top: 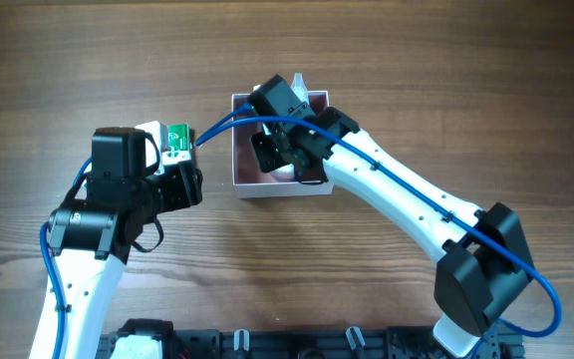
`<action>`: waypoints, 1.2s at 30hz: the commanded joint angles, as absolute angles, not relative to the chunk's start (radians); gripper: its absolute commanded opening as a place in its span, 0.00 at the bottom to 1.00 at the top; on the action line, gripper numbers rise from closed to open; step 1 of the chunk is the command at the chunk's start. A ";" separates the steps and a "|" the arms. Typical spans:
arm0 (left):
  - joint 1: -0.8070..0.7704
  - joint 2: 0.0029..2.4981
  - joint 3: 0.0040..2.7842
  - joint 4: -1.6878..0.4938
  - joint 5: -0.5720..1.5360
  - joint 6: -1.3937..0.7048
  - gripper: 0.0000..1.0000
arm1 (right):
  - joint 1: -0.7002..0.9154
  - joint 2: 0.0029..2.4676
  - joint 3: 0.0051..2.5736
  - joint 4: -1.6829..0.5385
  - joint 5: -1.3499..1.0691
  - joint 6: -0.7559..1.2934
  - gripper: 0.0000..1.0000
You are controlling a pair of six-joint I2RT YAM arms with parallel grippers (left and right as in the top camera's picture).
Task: Pack container
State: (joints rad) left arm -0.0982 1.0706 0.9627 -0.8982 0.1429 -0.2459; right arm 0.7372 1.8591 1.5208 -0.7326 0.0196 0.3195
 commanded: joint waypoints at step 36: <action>-0.103 1.076 0.984 -0.903 0.138 -0.244 0.68 | 0.756 2.017 1.524 -0.677 0.070 0.366 0.04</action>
